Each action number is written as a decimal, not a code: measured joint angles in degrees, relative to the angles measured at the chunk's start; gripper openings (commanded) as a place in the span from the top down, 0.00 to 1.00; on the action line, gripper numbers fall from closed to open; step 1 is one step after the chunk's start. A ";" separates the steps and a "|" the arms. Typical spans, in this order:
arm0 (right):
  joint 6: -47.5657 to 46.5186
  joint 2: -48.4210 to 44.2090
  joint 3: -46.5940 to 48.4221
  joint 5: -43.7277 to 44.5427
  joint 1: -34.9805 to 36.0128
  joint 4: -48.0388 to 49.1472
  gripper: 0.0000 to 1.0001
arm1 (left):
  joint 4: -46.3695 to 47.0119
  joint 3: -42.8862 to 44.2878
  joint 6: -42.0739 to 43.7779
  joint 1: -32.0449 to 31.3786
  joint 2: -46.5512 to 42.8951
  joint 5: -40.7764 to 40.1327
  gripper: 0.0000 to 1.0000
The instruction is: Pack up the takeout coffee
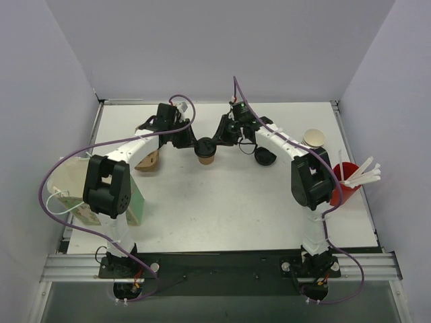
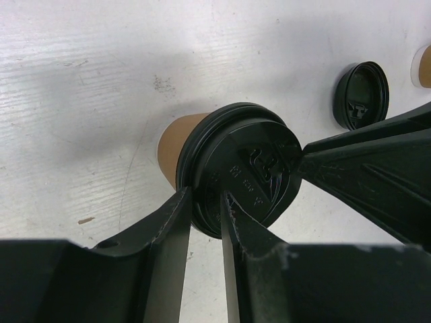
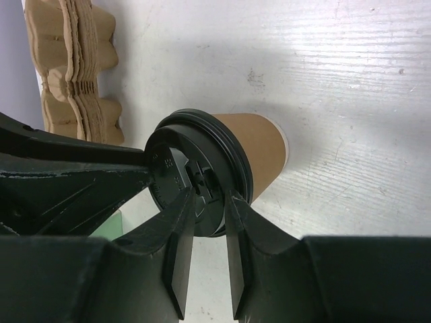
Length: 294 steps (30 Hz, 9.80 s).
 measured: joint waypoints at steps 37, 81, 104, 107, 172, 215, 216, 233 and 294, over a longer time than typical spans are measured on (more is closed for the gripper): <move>6.54 -4.22 -14.25 1.25 0.11 15.39 0.97 | 0.68 0.72 -0.13 -0.44 0.79 -3.28 0.70; 5.09 -6.23 -7.85 6.78 4.72 0.09 0.76 | -12.37 17.25 6.54 -2.34 6.64 -4.22 0.52; -1.31 1.16 1.14 2.69 -0.59 -3.28 0.72 | -5.14 -2.25 -0.70 -1.18 -4.72 -4.85 0.56; -1.77 1.33 1.49 2.73 -0.24 -3.85 0.72 | -4.87 -2.16 -1.27 -1.16 -4.72 -4.52 0.57; -3.72 4.04 7.69 4.90 2.67 -7.50 0.80 | -6.67 1.36 -1.22 -1.31 -2.34 -5.49 0.58; 2.19 1.55 -1.03 3.91 2.08 2.69 0.86 | -6.10 1.97 -1.44 -1.05 -0.07 -7.50 0.70; 2.49 1.25 -1.81 3.91 2.05 3.65 0.86 | -6.10 1.97 -1.42 -1.16 -0.07 -7.82 0.70; 3.80 -0.04 -4.61 5.42 2.60 6.97 0.86 | -4.96 1.75 -1.62 -1.90 -0.15 -10.95 0.70; -24.74 8.87 24.15 26.64 14.67 -26.75 0.23 | -11.34 1.73 -3.45 6.32 -12.17 -10.60 0.58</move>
